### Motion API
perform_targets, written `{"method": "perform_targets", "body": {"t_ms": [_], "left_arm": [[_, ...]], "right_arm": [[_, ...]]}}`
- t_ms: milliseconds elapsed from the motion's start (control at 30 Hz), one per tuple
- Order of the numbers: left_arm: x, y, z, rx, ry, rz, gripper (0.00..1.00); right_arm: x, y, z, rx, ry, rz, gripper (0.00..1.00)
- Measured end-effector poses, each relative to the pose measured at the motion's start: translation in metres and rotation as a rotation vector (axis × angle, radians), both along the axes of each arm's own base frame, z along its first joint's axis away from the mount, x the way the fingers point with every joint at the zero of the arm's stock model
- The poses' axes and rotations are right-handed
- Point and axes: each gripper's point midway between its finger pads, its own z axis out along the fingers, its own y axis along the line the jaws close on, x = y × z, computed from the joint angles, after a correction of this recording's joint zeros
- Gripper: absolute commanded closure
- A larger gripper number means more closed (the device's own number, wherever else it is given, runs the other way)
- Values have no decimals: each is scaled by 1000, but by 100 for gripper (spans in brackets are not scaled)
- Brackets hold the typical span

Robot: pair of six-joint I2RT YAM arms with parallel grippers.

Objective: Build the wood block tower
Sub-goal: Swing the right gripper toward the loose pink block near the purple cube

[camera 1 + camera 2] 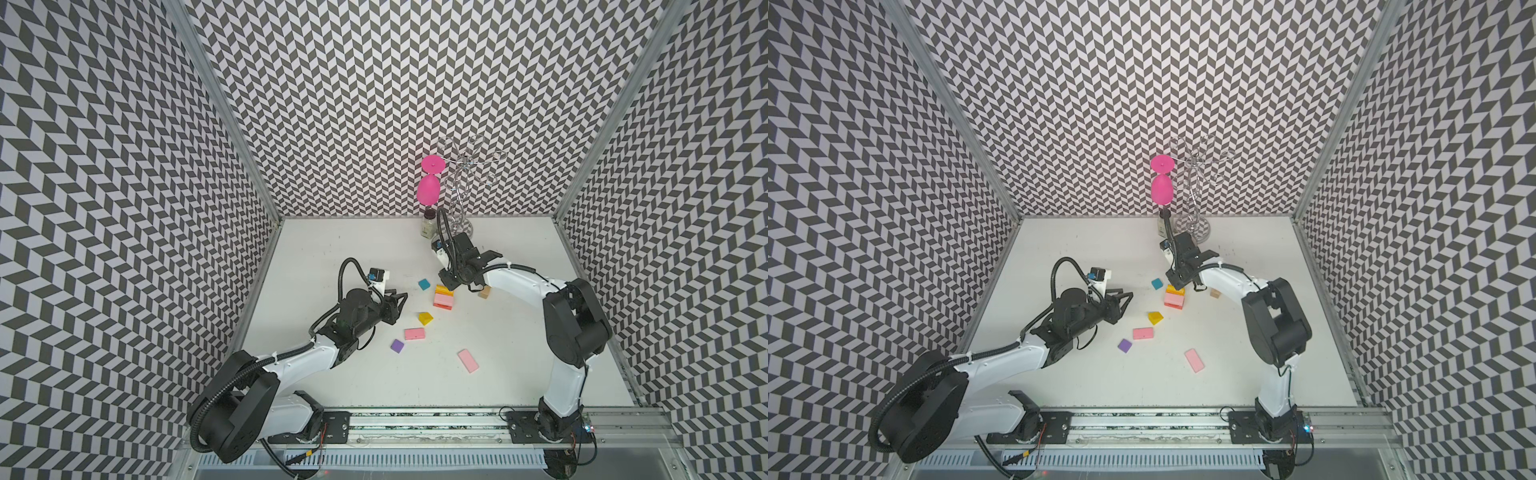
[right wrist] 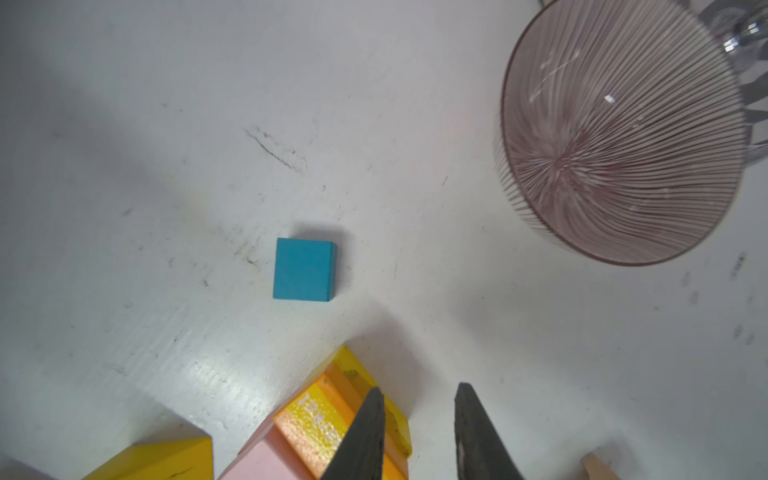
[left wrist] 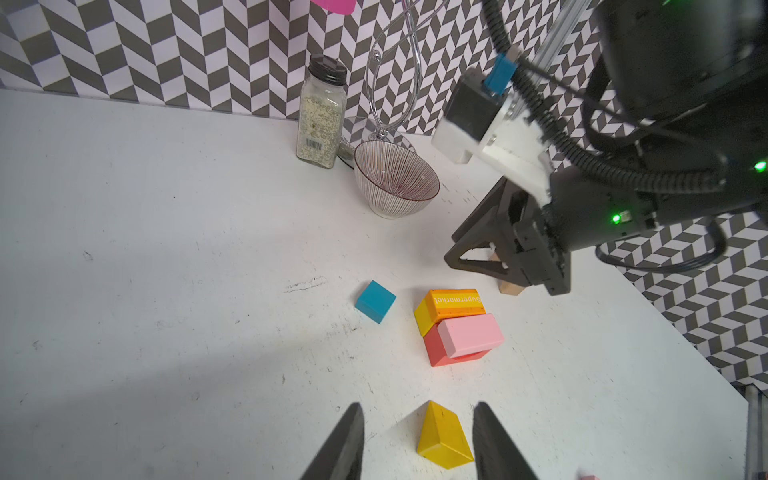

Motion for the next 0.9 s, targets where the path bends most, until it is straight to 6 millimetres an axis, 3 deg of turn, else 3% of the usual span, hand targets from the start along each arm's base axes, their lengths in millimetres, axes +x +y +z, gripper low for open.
{"method": "perform_targets", "body": {"t_ms": [100,167,300,433,533,700,800,900], "left_arm": [[1,2,3,0,-11,10,57],[2,7,5,10,-26,34,57],[1,38,10,45,-84,169,56],[-2,88,19,75,-164,395,51],[-4,120,17,89,-187,529,46],[1,153,-6,143,-142,659,45],[3,157,-10,152,-130,680,45],[3,157,-9,149,-132,682,45]], "right_arm": [[-5,-5,33,49,-81,-58,58],[-19,-3,51,93,-137,-78,54],[-75,32,61,175,-192,-4,47],[-140,83,27,182,-133,156,45],[-171,108,-6,154,-67,242,44],[-188,125,-49,106,0,292,42],[-187,128,-64,84,18,292,42],[-181,134,-67,88,7,289,41]]}}
